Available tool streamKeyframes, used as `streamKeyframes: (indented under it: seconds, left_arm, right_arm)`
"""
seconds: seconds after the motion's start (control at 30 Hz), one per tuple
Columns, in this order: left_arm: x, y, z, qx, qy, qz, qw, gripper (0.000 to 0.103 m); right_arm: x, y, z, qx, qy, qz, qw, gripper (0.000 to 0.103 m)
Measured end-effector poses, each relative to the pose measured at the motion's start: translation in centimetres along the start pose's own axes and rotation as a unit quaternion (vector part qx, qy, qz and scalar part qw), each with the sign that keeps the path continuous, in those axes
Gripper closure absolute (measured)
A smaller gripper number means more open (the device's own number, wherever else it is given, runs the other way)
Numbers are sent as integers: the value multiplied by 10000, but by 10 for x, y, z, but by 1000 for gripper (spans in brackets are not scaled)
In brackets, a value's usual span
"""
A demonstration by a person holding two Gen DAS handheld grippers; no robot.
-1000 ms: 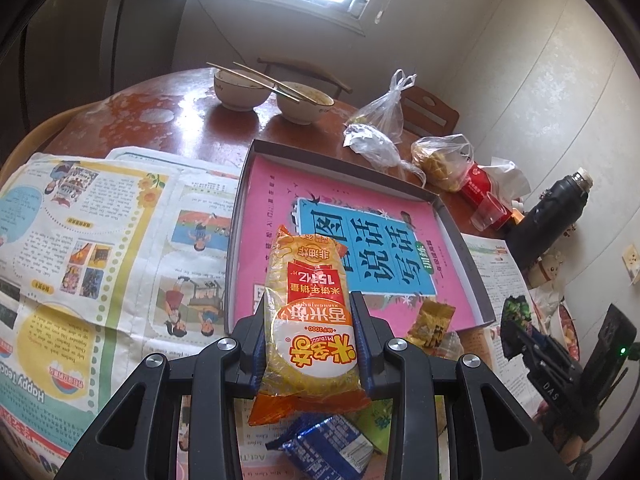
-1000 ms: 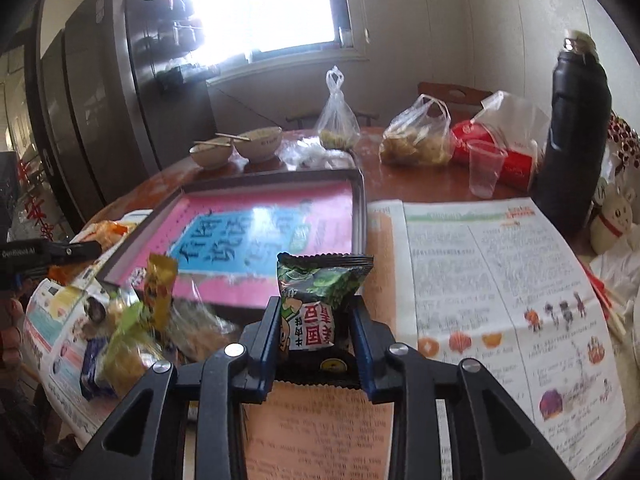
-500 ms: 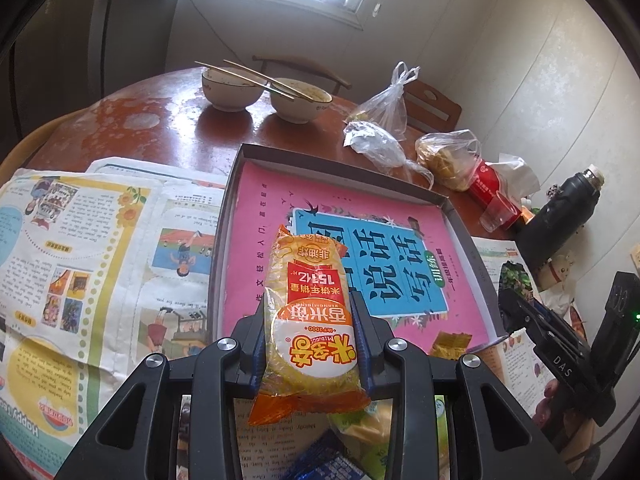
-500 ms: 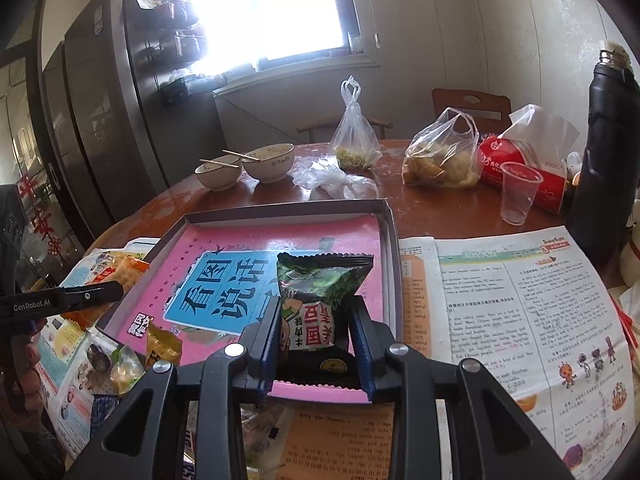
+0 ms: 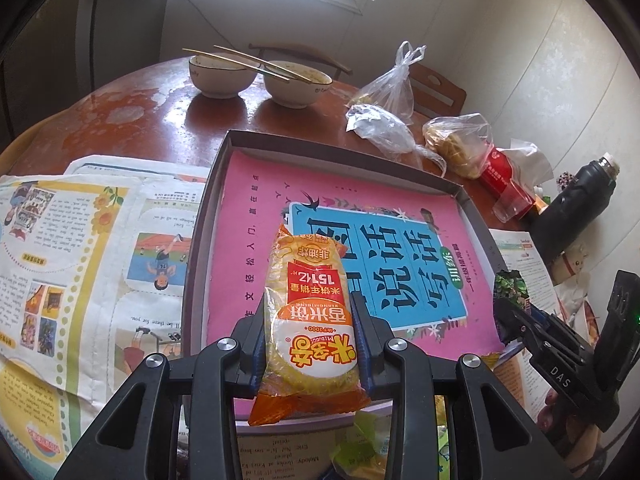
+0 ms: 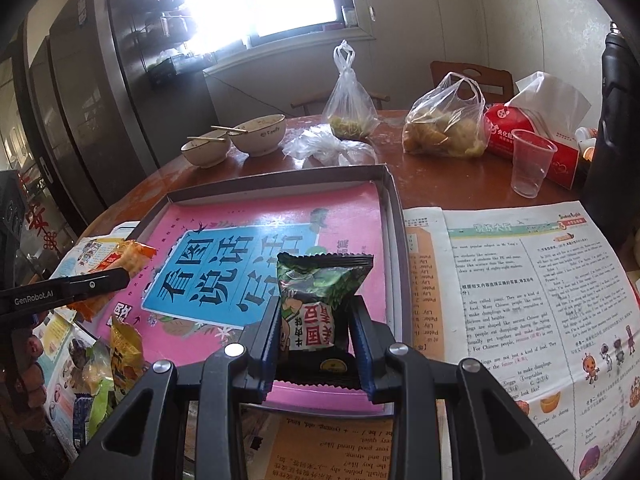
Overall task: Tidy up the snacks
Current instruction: 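Carry both held snacks over the pink tray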
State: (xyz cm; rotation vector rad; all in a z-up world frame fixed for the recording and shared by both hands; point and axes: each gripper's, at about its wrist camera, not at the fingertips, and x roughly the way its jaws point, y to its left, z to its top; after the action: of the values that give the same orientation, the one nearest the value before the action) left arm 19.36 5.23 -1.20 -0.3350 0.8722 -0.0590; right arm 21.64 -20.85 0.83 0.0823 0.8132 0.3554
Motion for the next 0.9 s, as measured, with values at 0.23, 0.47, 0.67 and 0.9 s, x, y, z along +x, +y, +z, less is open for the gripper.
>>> streamKeyframes:
  seconds: [0.23, 0.47, 0.67, 0.9]
  left_arm:
    - [9, -1, 0, 50, 58, 51, 10000, 67]
    - [11, -3, -1, 182, 58, 98, 9998, 67]
    - [16, -4, -1, 218, 88, 144, 9996, 67]
    - [22, -9, 0, 319, 113, 143, 9993, 67]
  right_arm:
    - [10, -2, -4, 37, 178, -59, 9998, 70]
    - [9, 1, -6, 30, 211, -98, 9997, 70]
    - [9, 3, -7, 12, 289, -107, 9995, 70]
    - [6, -2, -6, 103, 303, -44, 9995, 70]
